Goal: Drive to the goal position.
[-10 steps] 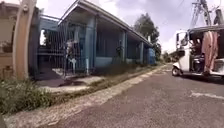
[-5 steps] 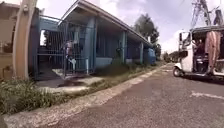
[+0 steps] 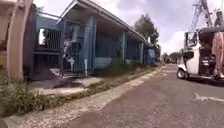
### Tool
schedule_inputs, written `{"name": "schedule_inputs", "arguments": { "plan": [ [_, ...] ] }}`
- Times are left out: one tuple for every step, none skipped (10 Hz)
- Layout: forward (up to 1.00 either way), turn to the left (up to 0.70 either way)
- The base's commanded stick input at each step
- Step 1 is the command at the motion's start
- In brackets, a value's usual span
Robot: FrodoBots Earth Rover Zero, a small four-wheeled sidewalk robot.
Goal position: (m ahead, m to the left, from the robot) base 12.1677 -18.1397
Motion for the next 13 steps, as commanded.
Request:
{"name": "schedule_inputs", "arguments": {
  "plan": [
    [0.00,0.00],
    [0.00,0.00],
    [0.00,0.04],
    [0.00,0.02],
    [0.00,0.00],
    [0.00,0.00],
    [0.00,0.04],
    [0.00,0.01],
    [0.00,0.00],
    [0.00,0.00],
    [0.00,0.00],
    [0.00,0.00],
    [0.00,0.00]
  ]
}}
